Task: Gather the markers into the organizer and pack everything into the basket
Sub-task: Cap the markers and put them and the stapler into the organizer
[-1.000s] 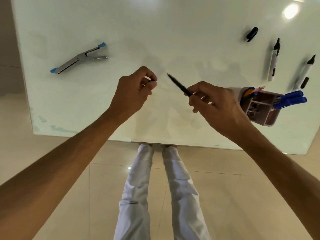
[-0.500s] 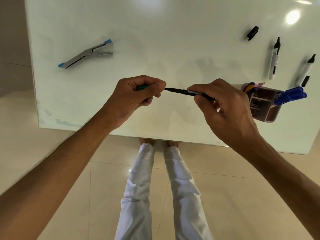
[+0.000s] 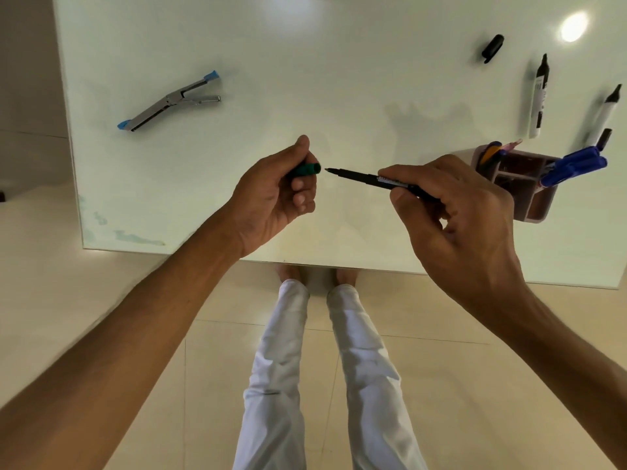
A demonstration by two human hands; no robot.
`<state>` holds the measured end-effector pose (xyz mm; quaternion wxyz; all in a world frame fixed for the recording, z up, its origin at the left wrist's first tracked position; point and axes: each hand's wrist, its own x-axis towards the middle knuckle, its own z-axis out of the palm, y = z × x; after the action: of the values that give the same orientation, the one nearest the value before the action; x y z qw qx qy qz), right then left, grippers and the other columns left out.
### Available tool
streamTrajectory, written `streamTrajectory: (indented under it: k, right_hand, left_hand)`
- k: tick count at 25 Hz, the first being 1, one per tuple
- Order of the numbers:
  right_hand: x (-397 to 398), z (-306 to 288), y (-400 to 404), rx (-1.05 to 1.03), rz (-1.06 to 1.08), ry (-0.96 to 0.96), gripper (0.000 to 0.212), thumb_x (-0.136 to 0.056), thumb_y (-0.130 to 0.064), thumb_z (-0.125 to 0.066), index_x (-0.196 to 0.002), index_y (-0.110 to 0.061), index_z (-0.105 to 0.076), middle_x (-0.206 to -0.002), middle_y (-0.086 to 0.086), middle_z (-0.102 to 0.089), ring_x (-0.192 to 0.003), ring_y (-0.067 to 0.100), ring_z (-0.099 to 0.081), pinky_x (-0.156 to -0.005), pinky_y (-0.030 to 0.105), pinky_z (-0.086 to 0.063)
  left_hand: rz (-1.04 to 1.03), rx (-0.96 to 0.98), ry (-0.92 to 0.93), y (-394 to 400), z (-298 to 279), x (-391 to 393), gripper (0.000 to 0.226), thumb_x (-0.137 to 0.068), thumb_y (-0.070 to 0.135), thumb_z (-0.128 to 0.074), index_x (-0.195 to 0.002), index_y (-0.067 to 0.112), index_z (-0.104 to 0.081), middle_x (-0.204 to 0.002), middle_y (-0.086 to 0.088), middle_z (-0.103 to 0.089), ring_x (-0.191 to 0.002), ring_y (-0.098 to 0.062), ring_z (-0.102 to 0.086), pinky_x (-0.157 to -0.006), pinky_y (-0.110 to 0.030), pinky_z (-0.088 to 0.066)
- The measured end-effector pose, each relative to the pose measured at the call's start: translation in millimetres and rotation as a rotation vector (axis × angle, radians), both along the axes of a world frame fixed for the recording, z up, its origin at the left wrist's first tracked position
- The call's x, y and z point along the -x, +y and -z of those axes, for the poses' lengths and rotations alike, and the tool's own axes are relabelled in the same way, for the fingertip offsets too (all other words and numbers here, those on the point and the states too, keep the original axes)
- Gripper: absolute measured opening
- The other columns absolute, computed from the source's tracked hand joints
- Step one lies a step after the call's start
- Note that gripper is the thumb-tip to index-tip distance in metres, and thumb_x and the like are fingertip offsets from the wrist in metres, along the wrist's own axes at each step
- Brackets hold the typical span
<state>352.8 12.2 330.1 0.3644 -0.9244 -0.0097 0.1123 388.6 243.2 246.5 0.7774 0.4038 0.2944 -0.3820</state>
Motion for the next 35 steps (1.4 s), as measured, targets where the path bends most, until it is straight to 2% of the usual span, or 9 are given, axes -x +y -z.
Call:
streamTrajectory:
  k: [3,5,15,20,23,28,29,32,35]
  right_hand:
    - [9,-7,2,0.008,-0.015,-0.047,0.024,-0.102,-0.012,-0.064,-0.121,-0.011,-0.076,-0.092,0.005,-0.069,-0.069,0.018,-0.059,-0.064,0.03,-0.048]
    - [14,-11,2,0.008,-0.012,-0.06,0.023,-0.102,-0.012,-0.063,-0.12,-0.011,-0.077,-0.091,0.005,-0.07,-0.069,0.018,-0.059,-0.063,0.031,-0.048]
    - [26,-14,9,0.019,0.049,-0.123,0.022,-0.102,-0.011,-0.063,-0.117,-0.007,-0.079,-0.091,0.006,-0.071,-0.07,0.019,-0.06,-0.064,0.031,-0.047]
    - [28,-14,18,0.007,0.037,-0.11,0.021,-0.1,-0.008,-0.065,-0.115,-0.005,-0.079,-0.09,0.008,-0.071,-0.068,0.021,-0.061,-0.061,0.03,-0.048]
    - [28,-14,24,0.022,0.02,-0.119,0.022,-0.099,-0.009,-0.065,-0.115,-0.005,-0.08,-0.089,0.006,-0.07,-0.065,0.019,-0.058,-0.06,0.025,-0.045]
    - [26,-13,32,0.125,-0.089,-0.099,0.021,-0.099,-0.011,-0.068,-0.117,-0.008,-0.078,-0.091,0.005,-0.069,-0.064,-0.001,-0.041,-0.063,0.004,-0.035]
    - [28,-13,35,0.132,-0.117,-0.086,0.02,-0.099,-0.012,-0.069,-0.117,-0.007,-0.078,-0.091,0.005,-0.069,-0.064,0.0,-0.042,-0.062,0.005,-0.036]
    - [34,-12,49,0.143,-0.132,-0.071,0.018,-0.1,-0.012,-0.069,-0.114,-0.005,-0.077,-0.09,0.007,-0.069,-0.065,0.014,-0.056,-0.057,0.02,-0.045]
    - [37,-12,59,0.147,-0.082,-0.084,0.016,-0.102,-0.014,-0.067,-0.107,-0.003,-0.077,-0.089,0.008,-0.068,-0.066,0.019,-0.06,-0.057,0.023,-0.046]
  left_hand:
    - [-0.049,0.048,0.04,-7,-8,3,0.04,-0.11,0.035,-0.049,-0.076,0.016,-0.058,-0.062,0.002,-0.035,-0.052,-0.012,-0.033,-0.058,-0.025,-0.027]
    - [-0.059,0.033,0.043,-10,-11,4,0.039,-0.11,0.034,-0.049,-0.076,0.015,-0.057,-0.065,0.001,-0.031,-0.051,-0.012,-0.032,-0.059,-0.026,-0.025]
    - [0.007,-0.112,-0.052,-10,-10,13,0.039,-0.11,0.032,-0.05,-0.077,0.012,-0.059,-0.058,0.004,-0.034,-0.051,-0.012,-0.031,-0.054,-0.025,-0.032]
    - [0.015,-0.094,-0.083,-6,-10,16,0.041,-0.11,0.031,-0.05,-0.076,0.013,-0.062,-0.058,0.003,-0.035,-0.051,-0.012,-0.032,-0.053,-0.024,-0.034]
    - [0.061,-0.105,-0.125,-5,-12,18,0.041,-0.111,0.031,-0.049,-0.077,0.012,-0.063,-0.059,0.002,-0.035,-0.051,-0.012,-0.032,-0.053,-0.025,-0.034]
    - [0.263,-0.298,-0.275,2,-21,15,0.04,-0.113,0.032,-0.045,-0.081,0.013,-0.058,-0.057,0.01,-0.035,-0.052,-0.009,-0.03,-0.053,-0.024,-0.029]
    - [0.294,-0.317,-0.297,2,-24,16,0.039,-0.113,0.032,-0.044,-0.081,0.013,-0.058,-0.057,0.01,-0.035,-0.052,-0.008,-0.029,-0.053,-0.024,-0.028]
    - [0.326,-0.34,-0.312,-6,-34,19,0.04,-0.114,0.033,-0.04,-0.081,0.015,-0.054,-0.055,0.01,-0.035,-0.049,-0.008,-0.028,-0.05,-0.022,-0.027]
    - [0.264,-0.37,-0.26,-14,-40,25,0.041,-0.115,0.029,-0.035,-0.079,0.012,-0.046,-0.05,0.01,-0.034,-0.046,-0.008,-0.025,-0.048,-0.021,-0.024]
